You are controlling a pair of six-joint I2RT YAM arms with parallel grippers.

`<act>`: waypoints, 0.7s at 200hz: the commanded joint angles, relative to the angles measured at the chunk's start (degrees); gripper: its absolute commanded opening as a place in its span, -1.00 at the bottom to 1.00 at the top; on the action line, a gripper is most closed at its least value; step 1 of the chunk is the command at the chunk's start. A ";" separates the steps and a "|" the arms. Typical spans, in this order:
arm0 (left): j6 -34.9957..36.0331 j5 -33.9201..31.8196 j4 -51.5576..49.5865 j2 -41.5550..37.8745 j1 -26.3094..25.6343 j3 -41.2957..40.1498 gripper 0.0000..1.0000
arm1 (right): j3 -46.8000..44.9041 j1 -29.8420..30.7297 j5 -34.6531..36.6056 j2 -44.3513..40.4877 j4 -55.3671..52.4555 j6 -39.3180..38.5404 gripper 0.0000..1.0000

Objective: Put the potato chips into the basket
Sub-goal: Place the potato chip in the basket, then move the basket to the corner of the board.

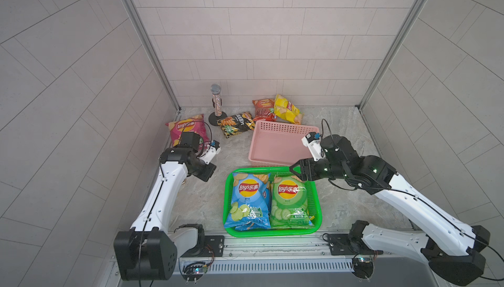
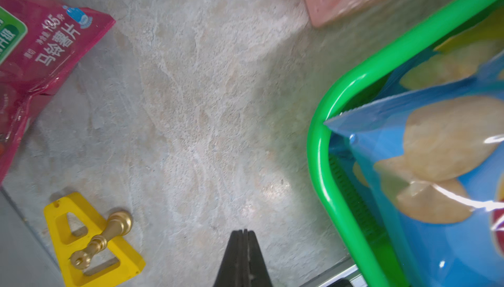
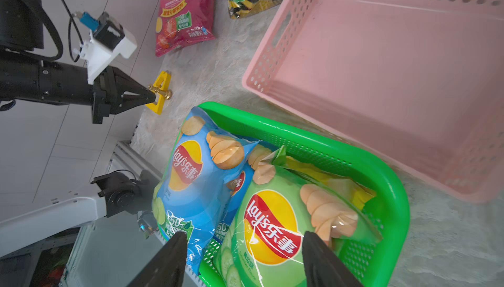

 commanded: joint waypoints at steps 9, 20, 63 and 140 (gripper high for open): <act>12.39 -5.34 -6.27 -1.45 -0.27 -4.45 -1.00 | 0.10 -0.16 6.47 -2.87 -2.93 -1.63 0.42; 14.51 -4.41 -6.69 -1.77 -0.30 -6.20 -1.00 | -0.22 -0.15 7.01 -3.29 -2.93 -1.94 0.42; 16.02 1.08 -3.30 -1.25 -1.52 -9.54 -1.00 | -0.37 -0.25 7.41 -4.26 -2.57 -2.53 0.42; 14.59 4.92 0.18 -1.11 -10.35 -11.08 -1.00 | -1.07 -0.20 7.95 -6.60 -2.36 -1.71 0.42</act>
